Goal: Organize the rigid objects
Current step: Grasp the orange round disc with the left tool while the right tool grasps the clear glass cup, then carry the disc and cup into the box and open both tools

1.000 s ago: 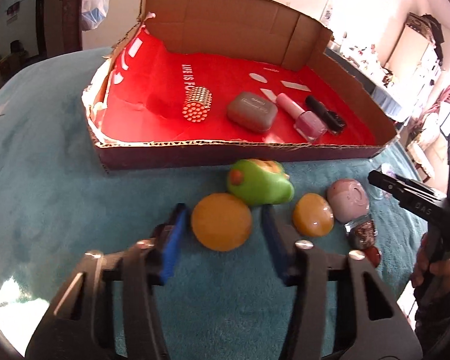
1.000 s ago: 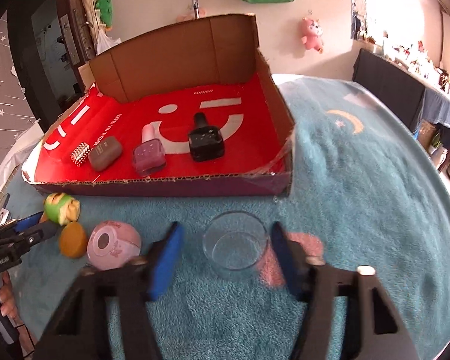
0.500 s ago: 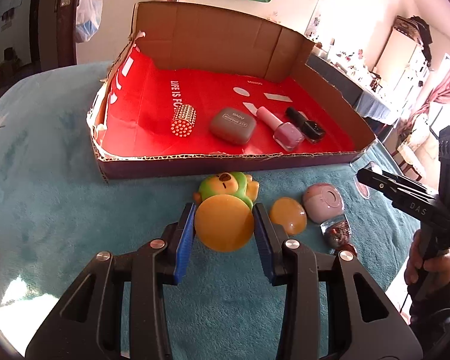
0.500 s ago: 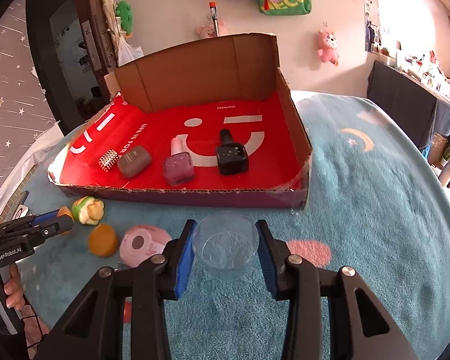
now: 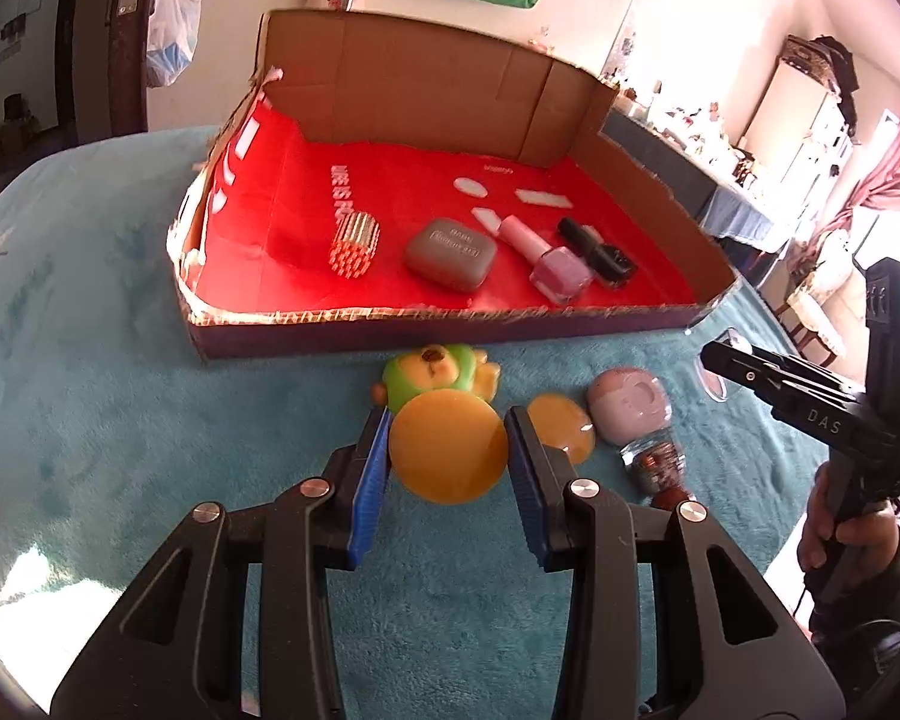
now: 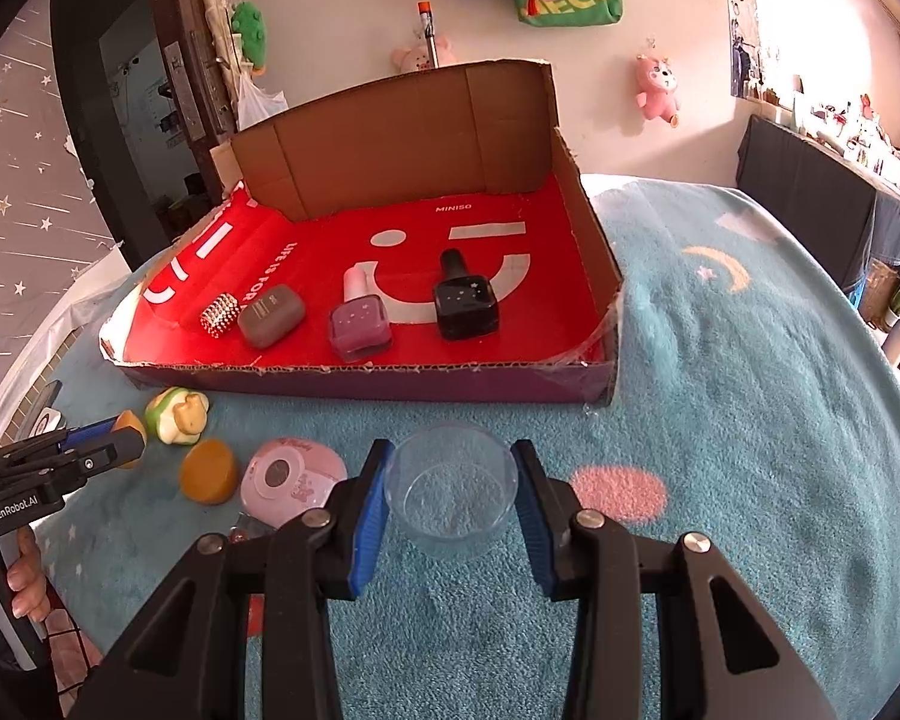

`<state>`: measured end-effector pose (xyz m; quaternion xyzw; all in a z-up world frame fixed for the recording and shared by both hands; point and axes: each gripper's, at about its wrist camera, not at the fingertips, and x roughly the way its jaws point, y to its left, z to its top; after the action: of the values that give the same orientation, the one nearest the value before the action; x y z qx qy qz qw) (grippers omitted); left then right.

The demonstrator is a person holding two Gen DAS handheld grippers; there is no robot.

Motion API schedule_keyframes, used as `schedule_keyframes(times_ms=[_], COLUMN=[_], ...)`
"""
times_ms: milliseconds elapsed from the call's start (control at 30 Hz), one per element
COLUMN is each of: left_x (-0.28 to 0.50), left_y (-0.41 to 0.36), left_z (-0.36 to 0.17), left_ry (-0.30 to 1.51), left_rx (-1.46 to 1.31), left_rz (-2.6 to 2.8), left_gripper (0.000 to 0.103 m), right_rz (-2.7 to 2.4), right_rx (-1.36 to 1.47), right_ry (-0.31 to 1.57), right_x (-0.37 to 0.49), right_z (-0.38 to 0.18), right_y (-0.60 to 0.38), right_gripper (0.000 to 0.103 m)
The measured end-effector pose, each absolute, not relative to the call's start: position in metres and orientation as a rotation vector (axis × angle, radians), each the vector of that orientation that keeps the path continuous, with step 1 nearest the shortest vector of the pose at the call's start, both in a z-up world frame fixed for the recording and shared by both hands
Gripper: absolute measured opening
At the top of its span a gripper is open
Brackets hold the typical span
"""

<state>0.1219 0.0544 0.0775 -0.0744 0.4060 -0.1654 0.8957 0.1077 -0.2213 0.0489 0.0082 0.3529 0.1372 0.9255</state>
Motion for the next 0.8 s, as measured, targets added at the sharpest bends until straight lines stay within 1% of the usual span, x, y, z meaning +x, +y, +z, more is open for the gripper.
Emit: schedule_keyframes(times_ms=[200, 300, 367, 467, 633, 800], left_x=[0.145, 0.177, 0.202, 0.239, 0.289, 0.321], left_y=[0.052, 0.047, 0.041, 0.032, 0.021, 0.011], left_z=[0.114, 0.123, 0.124, 0.12, 0.108, 0.091], left_ry=[0.787, 0.811, 0.831, 0.877, 0.953, 1.018], left_rx=[-0.182, -0.183, -0.171, -0.138, -0.119, -0.063], left_rz=[-0.447, -0.499, -0.512, -0.511, -0.548, -0.548], left_gripper=[0.036, 0.036, 0.036, 0.036, 0.036, 0.036], right_rz=[0.344, 0.374, 0.403, 0.464, 0.52, 0.545], right_rx=[-0.017, -0.043, -0.056, -0.062, -0.077, -0.07], right_ry=[0.64, 0.601, 0.606, 0.643, 0.749, 0.845], right_x=[0.111, 0.126, 0.146, 0.181, 0.239, 0.28], right_z=[0.083, 0.103, 0.112, 0.113, 0.097, 0.083], right_y=[-0.21, -0.198, -0.186, -0.168, -0.148, -0.146], right_gripper=[0.042, 0.042, 0.042, 0.042, 0.042, 0.042])
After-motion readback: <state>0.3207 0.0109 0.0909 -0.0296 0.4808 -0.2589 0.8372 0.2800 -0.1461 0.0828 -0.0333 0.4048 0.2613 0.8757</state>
